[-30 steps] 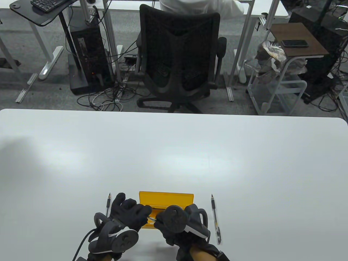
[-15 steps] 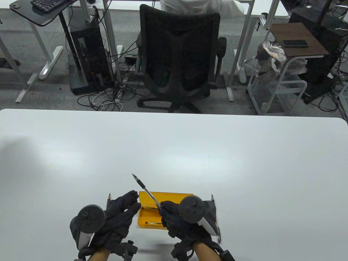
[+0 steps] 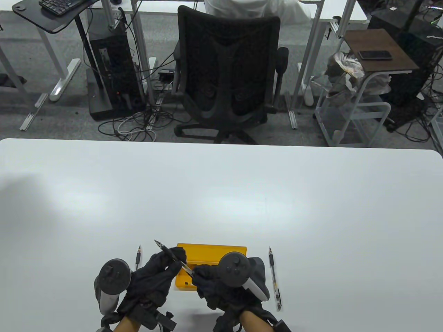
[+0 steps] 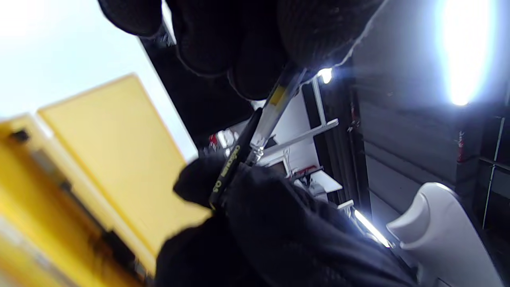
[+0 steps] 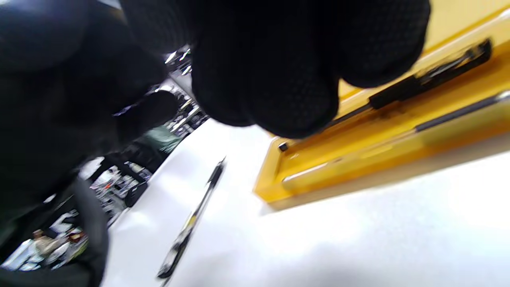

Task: Cap pen on the opposite end

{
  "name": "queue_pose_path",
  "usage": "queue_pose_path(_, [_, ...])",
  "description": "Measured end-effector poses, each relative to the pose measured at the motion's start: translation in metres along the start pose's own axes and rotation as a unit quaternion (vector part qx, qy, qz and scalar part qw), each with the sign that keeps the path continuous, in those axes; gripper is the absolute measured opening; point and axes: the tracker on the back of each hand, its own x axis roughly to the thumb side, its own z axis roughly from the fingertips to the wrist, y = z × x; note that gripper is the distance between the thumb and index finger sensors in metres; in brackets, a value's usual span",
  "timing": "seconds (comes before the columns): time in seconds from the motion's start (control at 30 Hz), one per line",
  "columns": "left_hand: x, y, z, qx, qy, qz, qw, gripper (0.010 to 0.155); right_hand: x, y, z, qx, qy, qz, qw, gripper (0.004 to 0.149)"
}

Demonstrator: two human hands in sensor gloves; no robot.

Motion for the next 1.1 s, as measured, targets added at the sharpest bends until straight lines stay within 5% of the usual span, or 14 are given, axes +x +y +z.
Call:
queue_pose_path(0.27, [0.000, 0.028, 0.000, 0.079, 0.047, -0.212, 0.973, 0.050, -0.014, -0.011, 0.000, -0.028, 0.036, 0.026, 0.999, 0.053])
queue_pose_path(0.47, [-0.014, 0.014, -0.010, 0.016, 0.124, -0.375, 0.919, 0.050, -0.015, -0.008, -0.002, -0.012, 0.042, 0.045, 0.998, 0.054])
queue_pose_path(0.77, [-0.037, -0.022, -0.027, -0.091, 0.246, -0.538, 0.801, 0.052, -0.015, -0.008, -0.002, -0.009, 0.044, 0.042, 0.998, 0.054])
queue_pose_path(1.1, [-0.045, -0.038, -0.028, -0.116, 0.247, -0.587, 0.762, 0.054, -0.015, -0.008, -0.002, -0.006, 0.042, 0.043, 0.998, 0.054])
